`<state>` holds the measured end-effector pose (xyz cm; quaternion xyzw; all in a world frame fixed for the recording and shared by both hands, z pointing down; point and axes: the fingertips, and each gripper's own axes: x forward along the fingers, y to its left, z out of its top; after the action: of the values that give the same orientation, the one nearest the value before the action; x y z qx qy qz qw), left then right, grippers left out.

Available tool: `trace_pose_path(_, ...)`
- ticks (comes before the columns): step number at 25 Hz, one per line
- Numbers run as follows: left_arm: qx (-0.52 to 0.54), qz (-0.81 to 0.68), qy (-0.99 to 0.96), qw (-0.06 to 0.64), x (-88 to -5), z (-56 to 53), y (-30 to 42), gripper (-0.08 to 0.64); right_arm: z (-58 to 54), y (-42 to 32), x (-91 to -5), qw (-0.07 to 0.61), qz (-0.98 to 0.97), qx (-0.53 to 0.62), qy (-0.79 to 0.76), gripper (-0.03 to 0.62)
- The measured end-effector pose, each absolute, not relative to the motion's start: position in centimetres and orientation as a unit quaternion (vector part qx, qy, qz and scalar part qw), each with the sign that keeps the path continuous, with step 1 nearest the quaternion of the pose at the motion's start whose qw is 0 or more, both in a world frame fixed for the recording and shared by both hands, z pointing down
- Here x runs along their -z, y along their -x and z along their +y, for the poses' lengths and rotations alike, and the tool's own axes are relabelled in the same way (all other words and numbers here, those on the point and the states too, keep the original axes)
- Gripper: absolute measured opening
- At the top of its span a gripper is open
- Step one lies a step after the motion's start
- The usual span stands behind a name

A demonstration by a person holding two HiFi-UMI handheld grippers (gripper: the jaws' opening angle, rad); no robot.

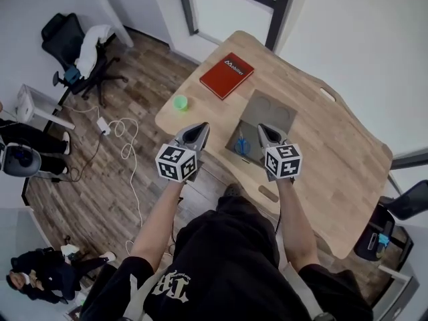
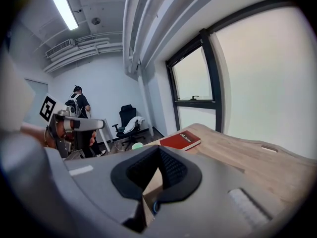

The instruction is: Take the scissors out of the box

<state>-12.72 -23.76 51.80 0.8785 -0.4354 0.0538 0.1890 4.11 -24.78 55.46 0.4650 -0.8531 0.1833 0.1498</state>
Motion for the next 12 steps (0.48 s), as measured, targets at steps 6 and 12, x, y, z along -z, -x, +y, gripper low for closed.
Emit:
trace_pose_path(6,-0.059,-0.418,-0.886,0.191,-52.3,-25.0,11.2,0.003,-25.5,-5.1,-55.6,0.145,-0.846,-0.187,-0.477,0.005)
trace_pose_path(12,-0.064,-0.409,-0.889,0.193,-52.7,-24.7,10.3,0.003,-25.1,-5.7,-56.1,0.151,-0.843,-0.190,-0.481,0.005)
